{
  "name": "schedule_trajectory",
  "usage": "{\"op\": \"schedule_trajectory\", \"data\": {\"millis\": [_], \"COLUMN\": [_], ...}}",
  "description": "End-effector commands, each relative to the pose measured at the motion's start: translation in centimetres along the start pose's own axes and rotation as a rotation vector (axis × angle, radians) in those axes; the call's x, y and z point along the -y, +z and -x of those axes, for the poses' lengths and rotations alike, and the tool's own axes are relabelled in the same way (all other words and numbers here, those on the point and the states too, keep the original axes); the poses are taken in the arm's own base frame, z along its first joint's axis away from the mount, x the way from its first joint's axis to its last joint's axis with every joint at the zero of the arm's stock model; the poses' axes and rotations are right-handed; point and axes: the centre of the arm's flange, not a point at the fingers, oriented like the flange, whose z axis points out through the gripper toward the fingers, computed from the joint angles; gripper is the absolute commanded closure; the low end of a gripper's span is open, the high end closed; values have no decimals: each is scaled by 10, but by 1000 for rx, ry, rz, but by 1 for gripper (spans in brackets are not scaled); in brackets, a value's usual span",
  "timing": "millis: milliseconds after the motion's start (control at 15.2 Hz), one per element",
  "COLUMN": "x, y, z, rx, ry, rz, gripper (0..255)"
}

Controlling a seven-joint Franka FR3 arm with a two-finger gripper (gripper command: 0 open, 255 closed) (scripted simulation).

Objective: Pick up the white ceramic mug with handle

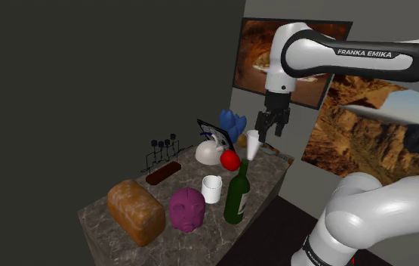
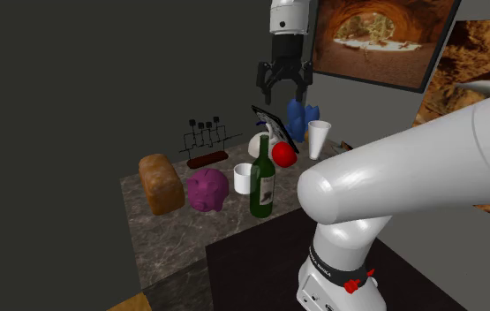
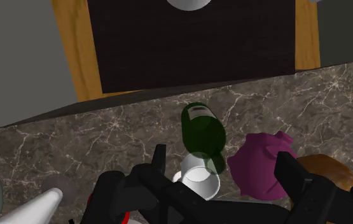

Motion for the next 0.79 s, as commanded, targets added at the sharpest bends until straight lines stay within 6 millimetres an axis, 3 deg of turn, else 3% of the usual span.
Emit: {"op": "schedule_trajectory", "data": {"millis": [0,726], "x": [0,29], "y": [0,118], "z": [0,-69], "rx": [0,-75], "ry": [0,-17], "rz": [0,15], "gripper": [0,0]}}
